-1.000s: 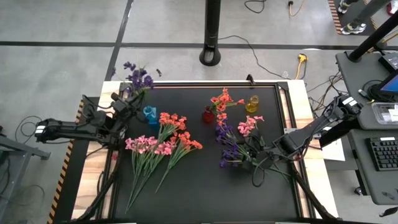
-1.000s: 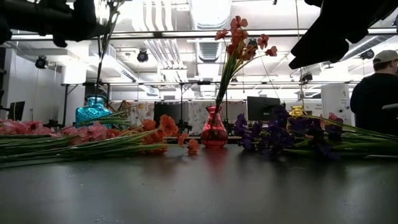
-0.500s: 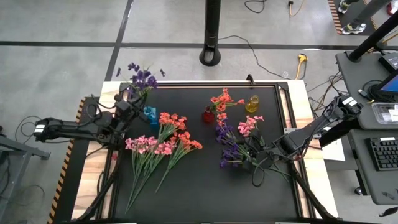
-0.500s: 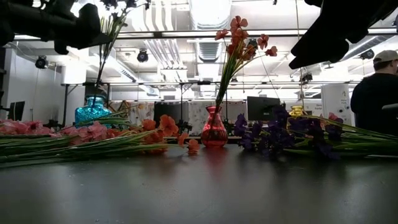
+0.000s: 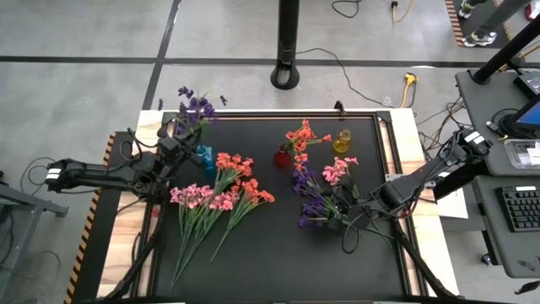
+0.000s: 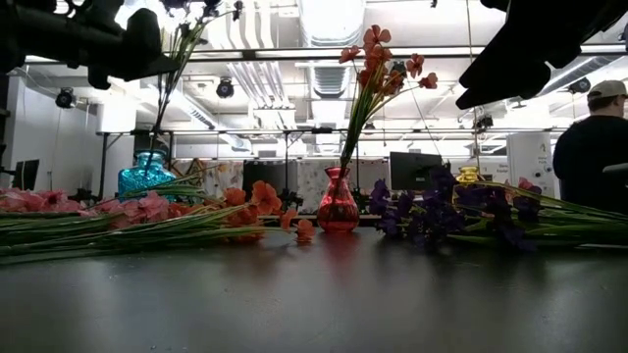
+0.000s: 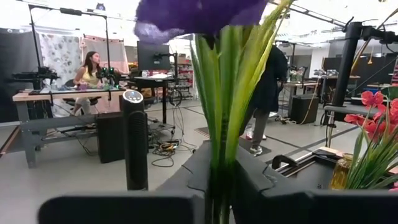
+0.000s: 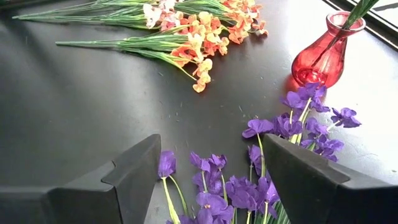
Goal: Sort flowers into vase by color
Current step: Put the bottom left violet flowers into the blue vase
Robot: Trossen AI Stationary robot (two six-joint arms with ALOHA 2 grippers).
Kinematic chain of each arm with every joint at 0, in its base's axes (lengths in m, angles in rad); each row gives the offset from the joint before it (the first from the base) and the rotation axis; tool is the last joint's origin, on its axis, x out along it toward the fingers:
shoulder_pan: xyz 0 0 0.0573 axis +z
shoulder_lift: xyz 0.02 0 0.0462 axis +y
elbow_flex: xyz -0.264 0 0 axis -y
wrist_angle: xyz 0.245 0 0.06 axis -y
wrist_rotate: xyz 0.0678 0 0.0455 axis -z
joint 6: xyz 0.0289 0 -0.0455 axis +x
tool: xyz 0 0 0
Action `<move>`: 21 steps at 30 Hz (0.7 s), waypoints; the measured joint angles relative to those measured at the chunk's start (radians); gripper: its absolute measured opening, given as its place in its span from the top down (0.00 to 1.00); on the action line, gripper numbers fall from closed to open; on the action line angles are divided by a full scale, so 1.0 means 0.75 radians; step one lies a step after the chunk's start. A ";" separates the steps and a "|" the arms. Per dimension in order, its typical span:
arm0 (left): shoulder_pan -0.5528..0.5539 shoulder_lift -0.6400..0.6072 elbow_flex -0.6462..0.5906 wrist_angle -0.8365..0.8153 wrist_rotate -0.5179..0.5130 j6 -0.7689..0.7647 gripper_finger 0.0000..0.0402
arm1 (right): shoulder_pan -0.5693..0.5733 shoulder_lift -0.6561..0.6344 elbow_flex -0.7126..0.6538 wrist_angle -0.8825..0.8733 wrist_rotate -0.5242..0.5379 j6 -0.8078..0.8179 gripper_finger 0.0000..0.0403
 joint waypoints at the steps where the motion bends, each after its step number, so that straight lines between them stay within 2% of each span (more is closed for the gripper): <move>1: 0.000 0.000 0.000 -0.001 0.000 0.000 0.91 | 0.000 0.000 0.000 0.000 0.000 0.000 0.31; 11: -0.038 -0.001 0.003 -0.031 -0.005 -0.002 0.62 | 0.000 0.000 0.000 0.000 -0.003 -0.004 0.30; 14: -0.103 -0.008 0.038 -0.176 -0.019 -0.047 0.49 | 0.000 0.000 0.000 -0.001 -0.012 -0.004 0.29; 18: -0.193 -0.009 0.112 -0.396 -0.125 -0.154 0.32 | 0.000 0.000 0.000 -0.001 -0.013 -0.003 0.28; 21: -0.237 -0.006 0.177 -0.531 -0.149 -0.248 0.23 | 0.000 0.000 0.001 -0.001 -0.013 -0.009 0.26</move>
